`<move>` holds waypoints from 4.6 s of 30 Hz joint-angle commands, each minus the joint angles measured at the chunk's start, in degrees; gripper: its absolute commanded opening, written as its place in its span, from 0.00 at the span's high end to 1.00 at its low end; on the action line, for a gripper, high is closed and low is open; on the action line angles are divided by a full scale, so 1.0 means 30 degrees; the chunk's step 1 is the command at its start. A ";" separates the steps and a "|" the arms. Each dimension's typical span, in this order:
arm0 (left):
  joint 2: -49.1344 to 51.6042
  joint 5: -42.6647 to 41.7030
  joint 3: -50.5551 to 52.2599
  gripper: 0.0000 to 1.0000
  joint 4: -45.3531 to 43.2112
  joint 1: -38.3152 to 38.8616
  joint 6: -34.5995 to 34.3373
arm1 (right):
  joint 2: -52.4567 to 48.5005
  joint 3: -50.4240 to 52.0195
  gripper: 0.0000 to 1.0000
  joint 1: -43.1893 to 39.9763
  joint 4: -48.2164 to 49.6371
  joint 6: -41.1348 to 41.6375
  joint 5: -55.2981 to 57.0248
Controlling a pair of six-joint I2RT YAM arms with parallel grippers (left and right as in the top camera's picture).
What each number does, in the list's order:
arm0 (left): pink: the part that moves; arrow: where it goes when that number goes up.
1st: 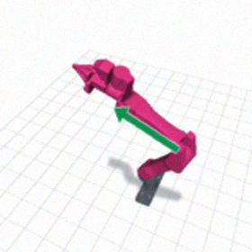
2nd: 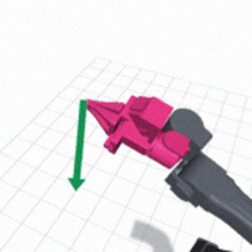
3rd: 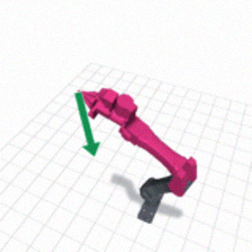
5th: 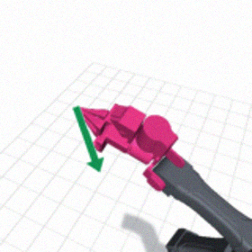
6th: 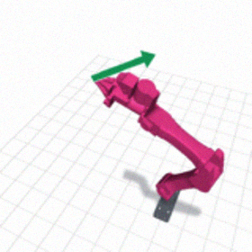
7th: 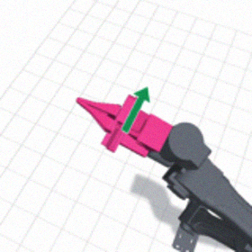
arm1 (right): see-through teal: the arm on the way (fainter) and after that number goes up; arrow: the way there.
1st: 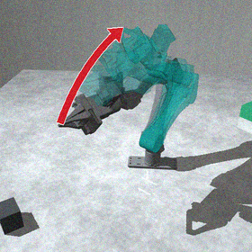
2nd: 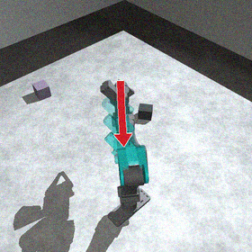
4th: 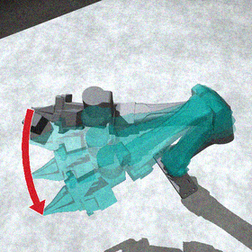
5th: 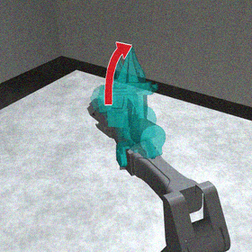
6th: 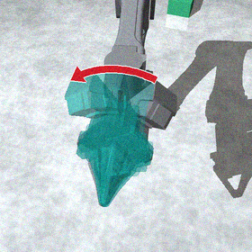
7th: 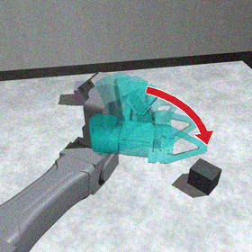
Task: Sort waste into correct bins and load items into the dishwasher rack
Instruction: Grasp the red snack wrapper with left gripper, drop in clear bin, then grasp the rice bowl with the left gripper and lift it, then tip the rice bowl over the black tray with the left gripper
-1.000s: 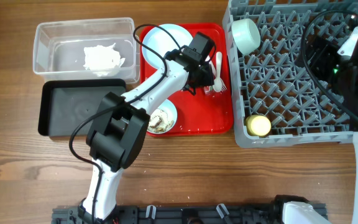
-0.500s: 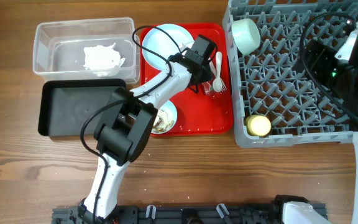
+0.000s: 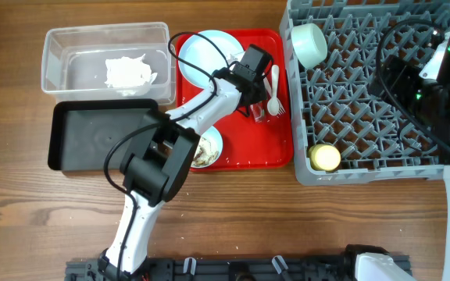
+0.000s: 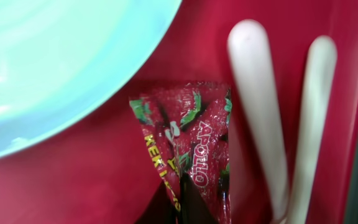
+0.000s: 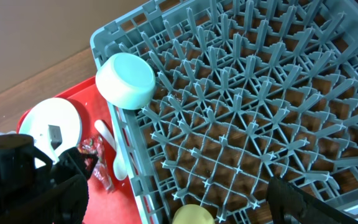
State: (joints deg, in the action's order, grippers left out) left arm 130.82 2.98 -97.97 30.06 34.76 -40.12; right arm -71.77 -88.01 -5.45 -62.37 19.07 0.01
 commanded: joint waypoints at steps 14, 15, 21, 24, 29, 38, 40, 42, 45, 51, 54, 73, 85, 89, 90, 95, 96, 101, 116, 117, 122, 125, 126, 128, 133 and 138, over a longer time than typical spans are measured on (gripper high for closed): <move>-0.8721 0.2463 -0.0095 0.96 0.4947 -0.8677 0.1865 | -0.0160 0.0124 0.07 -0.0058 -0.0313 0.0219 -0.0189; -0.8225 0.2448 -0.0095 0.96 0.4692 -0.9165 0.1858 | -0.0175 0.0124 0.08 -0.0058 -0.0321 0.0240 -0.0189; -0.5333 0.2455 -0.0095 0.20 0.3628 -1.0783 0.1865 | -0.0474 0.0131 0.09 -0.0058 -0.0466 0.0342 -0.0189; -0.5326 0.2368 -0.0102 0.01 0.3701 -1.0936 0.2280 | -0.0634 0.0124 0.10 -0.0058 -0.0430 0.0357 -0.0211; -0.8145 -0.0576 -0.0102 0.05 0.5049 -1.0331 0.4124 | -0.0838 0.0124 0.09 -0.0058 -0.0386 0.0131 -0.0889; -0.8612 -0.2353 0.0918 0.09 1.1023 -0.2892 0.6827 | -0.1749 0.0124 0.09 -0.0058 -0.0583 -0.0525 -0.1035; -0.8029 -0.1916 0.1421 0.09 1.0229 -0.1639 0.6812 | -0.1894 0.0124 0.08 -0.0058 -0.0933 -0.0765 -0.1042; -0.7271 -0.1355 0.1749 0.12 0.9661 -0.0721 0.6805 | -0.1974 0.0124 0.09 -0.0058 -0.1341 -0.0801 -0.1035; -0.5355 -0.0969 0.1807 0.23 0.9493 -0.0211 0.6368 | -0.1974 0.0124 0.09 -0.0058 -0.1749 -0.0852 -0.1035; -0.3636 -0.1137 0.1807 0.37 1.0061 -0.0211 0.5515 | -0.1982 0.0124 0.09 -0.0058 -0.1880 -0.0845 -0.1035; -0.3249 -0.1195 0.1836 0.46 1.0163 -0.0117 0.5013 | -0.1982 0.0124 0.09 -0.0058 -0.1887 -0.0831 -0.1035; -0.5872 -0.1209 -0.0342 0.96 1.2786 -0.0182 0.5530 | -0.1982 0.0124 0.09 -0.0058 -0.1865 -0.0809 -0.1027; -1.0316 -0.7067 -0.0044 0.96 1.5569 -0.8109 1.0244 | -0.2193 0.0124 0.09 -0.0058 -0.1851 -0.0787 -0.1035; -1.0214 -1.0608 0.1698 0.96 1.4768 -1.1788 1.2677 | -0.2208 0.0124 0.09 -0.0058 -0.1821 -0.0787 -0.1035; -1.0214 -1.1577 0.2346 0.96 1.4462 -1.2801 1.3274 | -0.2208 0.0124 0.09 -0.0058 -0.1814 -0.0787 -0.1035; -1.0207 -1.5759 0.5697 0.96 1.2101 -1.6691 1.5540 | -0.2222 0.0124 0.09 -0.0058 -0.1741 -0.0787 -0.1035; -1.0207 -1.6473 0.6280 0.96 1.1555 -1.7209 1.5613 | -0.2222 0.0124 0.09 -0.0058 -0.1719 -0.0787 -0.1035; -1.0207 -1.9657 0.8830 0.96 0.9704 -1.9562 1.5810 | -0.2222 0.0124 0.09 -0.0058 -0.1676 -0.0787 -0.1035; -0.8699 -2.5616 0.9551 0.96 0.8655 -2.2170 1.5803 | -0.2222 0.0124 0.09 -0.0058 -0.1683 -0.0780 -0.1049; -0.8029 -2.6083 0.9551 0.96 0.8641 -2.2352 1.5803 | -0.2222 0.0124 0.09 -0.0058 -0.1683 -0.0780 -0.1042; -0.5690 -2.8443 0.9551 0.96 0.8684 -2.2862 1.5803 | -0.2222 0.0124 0.09 -0.0058 -0.1727 -0.0794 -0.1035; -0.5493 -2.9602 0.9551 0.96 0.8684 -2.2921 1.5773 | -0.2222 0.0131 0.09 -0.0058 -0.1770 -0.0794 -0.1035; -0.5501 -2.9980 0.9544 0.96 0.8808 -2.2921 1.5635 | -0.2222 0.0124 0.09 -0.0058 -0.1770 -0.0794 -0.1035; -0.5493 -3.0578 0.9551 0.96 0.9231 -2.2921 1.5635 | -0.2222 0.0124 0.09 -0.0058 -0.1770 -0.0787 -0.1035; -0.5501 -3.1124 0.9544 0.96 1.1060 -2.2921 1.4571 | -0.2222 0.0124 0.09 -0.0058 -0.1800 -0.0801 -0.1035; -0.5501 -3.1117 0.9544 0.96 1.1992 -2.2935 1.4586 | -0.2222 0.0124 0.09 -0.0058 -0.1800 -0.0794 -0.1035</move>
State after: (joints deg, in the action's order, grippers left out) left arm 114.24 -88.27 -69.58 65.80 -33.56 4.08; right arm -77.93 -87.79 -5.45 -67.75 17.69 -2.57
